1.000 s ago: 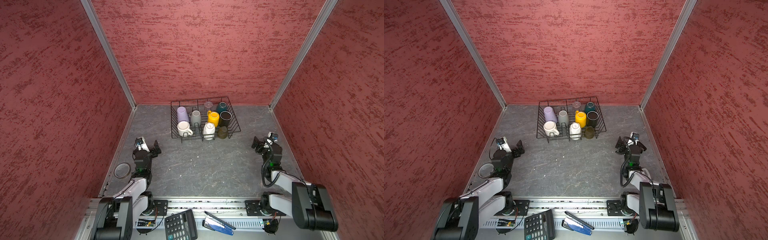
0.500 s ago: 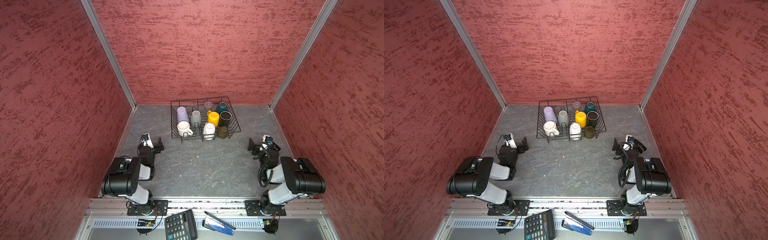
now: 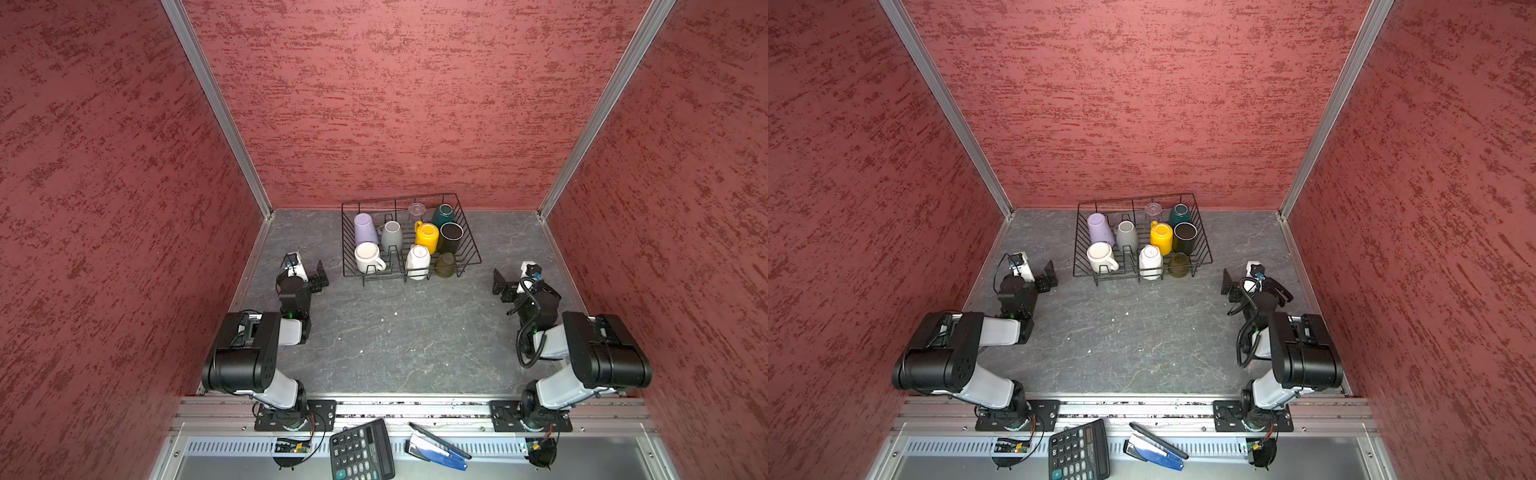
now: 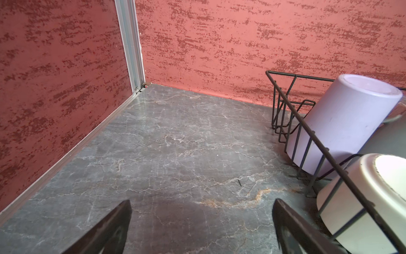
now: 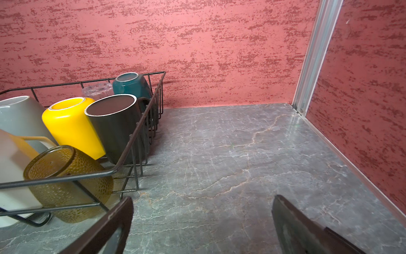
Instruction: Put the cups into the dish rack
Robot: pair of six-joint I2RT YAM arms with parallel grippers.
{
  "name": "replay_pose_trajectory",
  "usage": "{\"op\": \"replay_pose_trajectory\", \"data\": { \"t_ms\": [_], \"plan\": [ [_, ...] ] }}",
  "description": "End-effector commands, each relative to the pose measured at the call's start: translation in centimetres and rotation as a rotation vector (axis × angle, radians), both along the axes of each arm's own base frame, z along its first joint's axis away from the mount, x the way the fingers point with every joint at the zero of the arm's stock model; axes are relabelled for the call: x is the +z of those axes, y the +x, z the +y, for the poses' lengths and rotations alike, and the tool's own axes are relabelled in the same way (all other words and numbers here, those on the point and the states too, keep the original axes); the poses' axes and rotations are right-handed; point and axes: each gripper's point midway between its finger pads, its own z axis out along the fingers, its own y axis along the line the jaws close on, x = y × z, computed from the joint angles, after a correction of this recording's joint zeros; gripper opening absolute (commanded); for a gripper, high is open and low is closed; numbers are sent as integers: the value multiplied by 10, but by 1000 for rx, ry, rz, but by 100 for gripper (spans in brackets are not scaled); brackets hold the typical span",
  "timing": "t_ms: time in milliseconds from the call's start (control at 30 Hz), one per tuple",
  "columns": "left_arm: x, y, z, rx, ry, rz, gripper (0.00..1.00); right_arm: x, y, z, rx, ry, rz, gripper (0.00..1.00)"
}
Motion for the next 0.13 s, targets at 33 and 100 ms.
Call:
{"op": "replay_pose_trajectory", "data": {
  "t_ms": [33,100],
  "plan": [
    [-4,1,-1,-3,26,31,100,7,1,5,30,-18,-23,99],
    [-4,1,-1,-2,29,31,100,7,1,0,4,-10,-21,99]
  ]
}}
